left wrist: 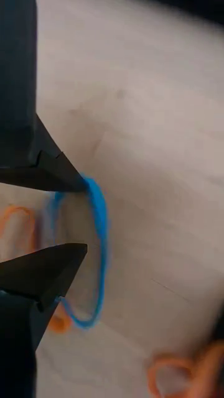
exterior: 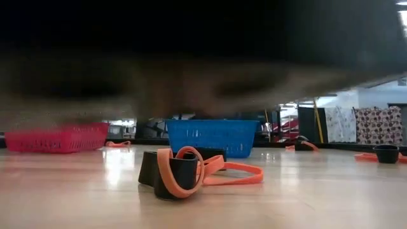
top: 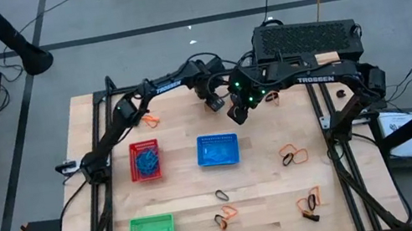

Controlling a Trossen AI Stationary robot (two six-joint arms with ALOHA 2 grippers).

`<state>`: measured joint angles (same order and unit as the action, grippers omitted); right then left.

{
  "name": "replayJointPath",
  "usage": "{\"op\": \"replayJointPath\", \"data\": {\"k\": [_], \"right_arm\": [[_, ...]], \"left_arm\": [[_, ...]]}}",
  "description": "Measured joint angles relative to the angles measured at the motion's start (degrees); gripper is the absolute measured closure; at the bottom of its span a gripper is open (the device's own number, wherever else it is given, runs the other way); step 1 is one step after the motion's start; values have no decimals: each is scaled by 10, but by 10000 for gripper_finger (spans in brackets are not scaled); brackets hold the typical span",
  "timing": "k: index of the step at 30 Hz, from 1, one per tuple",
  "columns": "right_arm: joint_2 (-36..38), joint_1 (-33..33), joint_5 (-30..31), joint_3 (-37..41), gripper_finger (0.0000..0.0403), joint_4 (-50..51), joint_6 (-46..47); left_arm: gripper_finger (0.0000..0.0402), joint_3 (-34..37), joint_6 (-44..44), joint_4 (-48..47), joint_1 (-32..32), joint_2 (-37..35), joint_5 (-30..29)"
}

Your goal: Sort rubber bands into baskets

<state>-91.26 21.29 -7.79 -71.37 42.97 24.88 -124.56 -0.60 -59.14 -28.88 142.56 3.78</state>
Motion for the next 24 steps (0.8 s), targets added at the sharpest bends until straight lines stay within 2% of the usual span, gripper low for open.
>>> {"op": "replayJointPath", "data": {"k": [9, 18, 24], "right_arm": [[0, -28, 1, 0, 151, 9, -3], [0, -30, 2, 0, 151, 10, -7], [0, -30, 2, 0, 151, 9, -16]], "left_arm": [[249, -2, -18, 3, 0, 5, 5], [249, -1, -12, 1, 0, 3, 4], [249, -3, 19, -6, -9, -9, 40]]}}
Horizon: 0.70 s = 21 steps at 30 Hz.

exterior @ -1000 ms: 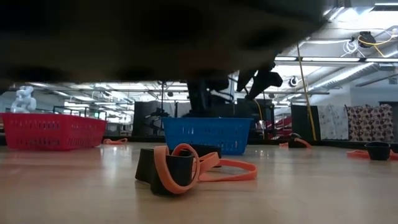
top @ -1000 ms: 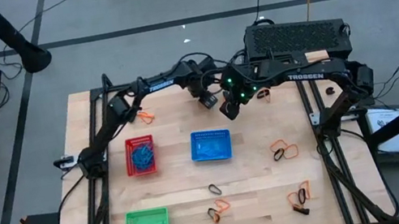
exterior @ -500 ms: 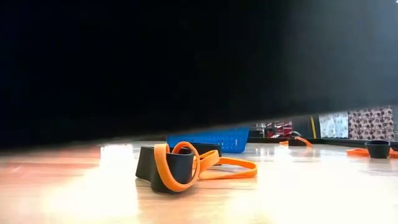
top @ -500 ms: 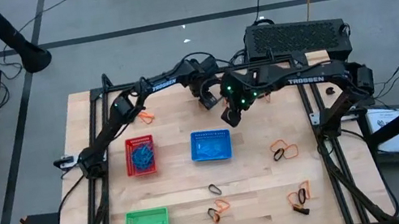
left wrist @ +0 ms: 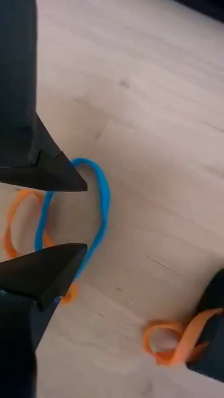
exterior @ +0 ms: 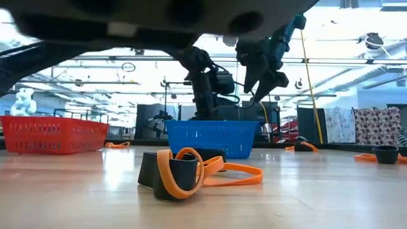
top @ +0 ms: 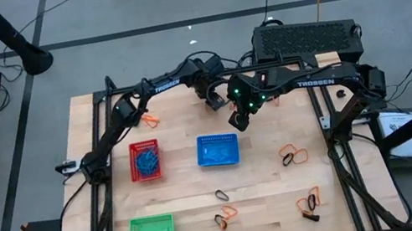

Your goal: Sort rubber bands into baskets

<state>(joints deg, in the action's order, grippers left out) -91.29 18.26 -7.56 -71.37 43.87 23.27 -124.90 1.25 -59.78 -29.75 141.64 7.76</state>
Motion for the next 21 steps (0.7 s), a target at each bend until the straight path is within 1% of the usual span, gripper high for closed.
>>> {"op": "replayJointPath", "data": {"k": [3, 9, 14, 17, 19, 21], "right_arm": [[0, 0, 0, 0, 151, -3, -2], [0, 0, 0, 0, 151, -3, -2], [0, 0, 0, 0, 151, -3, -2], [0, 0, 0, 0, 151, -3, -1], [0, 0, 0, 0, 151, -3, -1], [0, 0, 0, 0, 151, -3, 0]], "left_arm": [[249, -5, 14, -24, -4, 0, 12], [249, -5, 13, -42, -1, 0, 8], [249, -6, -53, -61, -3, 0, 3], [249, -6, -68, -62, -2, 0, 3], [249, -6, -53, -52, -1, 0, 0], [249, -6, -17, -34, -1, 0, -6]]}}
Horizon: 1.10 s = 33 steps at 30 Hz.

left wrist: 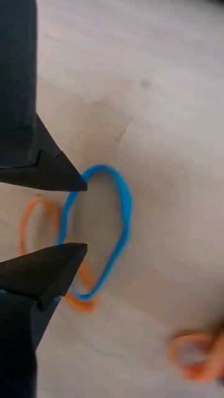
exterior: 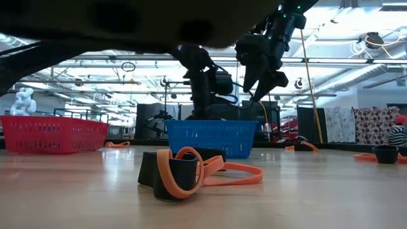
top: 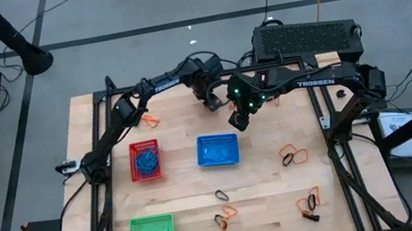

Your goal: Sort rubber bands into baskets

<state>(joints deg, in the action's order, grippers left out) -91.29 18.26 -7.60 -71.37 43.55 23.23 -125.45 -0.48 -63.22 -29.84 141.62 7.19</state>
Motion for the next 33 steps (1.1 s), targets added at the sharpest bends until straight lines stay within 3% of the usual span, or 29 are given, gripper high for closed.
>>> {"op": "replayJointPath", "data": {"k": [10, 22, 33], "right_arm": [[0, 0, 0, 0, 151, 0, 1], [0, 0, 0, 0, 151, -1, -3], [0, -7, 0, 0, 151, -1, -3]], "left_arm": [[250, 0, 121, 25, -15, 1, -50], [250, 0, 122, 30, -29, 13, 60], [250, 0, 122, 25, -33, 15, 71]]}}
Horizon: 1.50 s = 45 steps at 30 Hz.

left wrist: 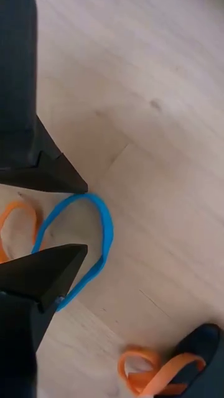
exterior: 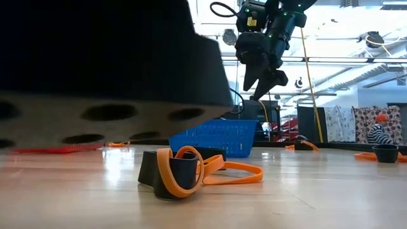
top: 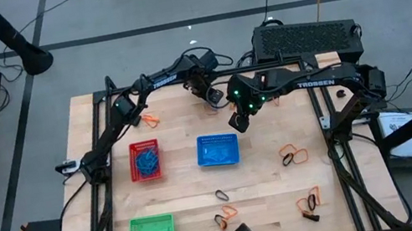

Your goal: Sort rubber bands into baskets

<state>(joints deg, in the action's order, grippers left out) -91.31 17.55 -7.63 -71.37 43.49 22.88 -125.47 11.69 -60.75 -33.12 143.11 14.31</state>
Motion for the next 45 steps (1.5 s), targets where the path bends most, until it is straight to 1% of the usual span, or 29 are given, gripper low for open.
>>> {"op": "replayJointPath", "data": {"k": [3, 11, 15, 23, 28, 34, 37, 41, 45], "right_arm": [[0, 0, 0, 0, 151, 0, 0], [0, 0, 0, 0, 151, 0, -2], [0, 0, 0, 0, 151, 0, -11], [0, 0, 0, 0, 151, -7, -13], [0, 0, 0, 0, 151, -21, -12], [0, 0, -3, 0, 151, -21, -11], [3, 0, -16, 0, 151, -24, -10], [22, 3, -32, 0, 151, -52, 0], [52, 6, -33, 0, 151, -91, 15]], "left_arm": [[259, 0, -10, -1, 1, 0, -3], [300, 0, -59, -7, 4, 0, -8], [312, -2, -78, -8, 7, 0, -12], [318, -2, -91, -7, 8, 0, -13], [330, -2, -108, -4, 10, 0, -13], [331, -3, -111, -4, 10, 0, -13], [331, -3, -114, -12, 10, 0, -13], [344, -3, -135, -61, 0, 0, -1], [359, -3, -137, -55, -4, 0, 1]]}}
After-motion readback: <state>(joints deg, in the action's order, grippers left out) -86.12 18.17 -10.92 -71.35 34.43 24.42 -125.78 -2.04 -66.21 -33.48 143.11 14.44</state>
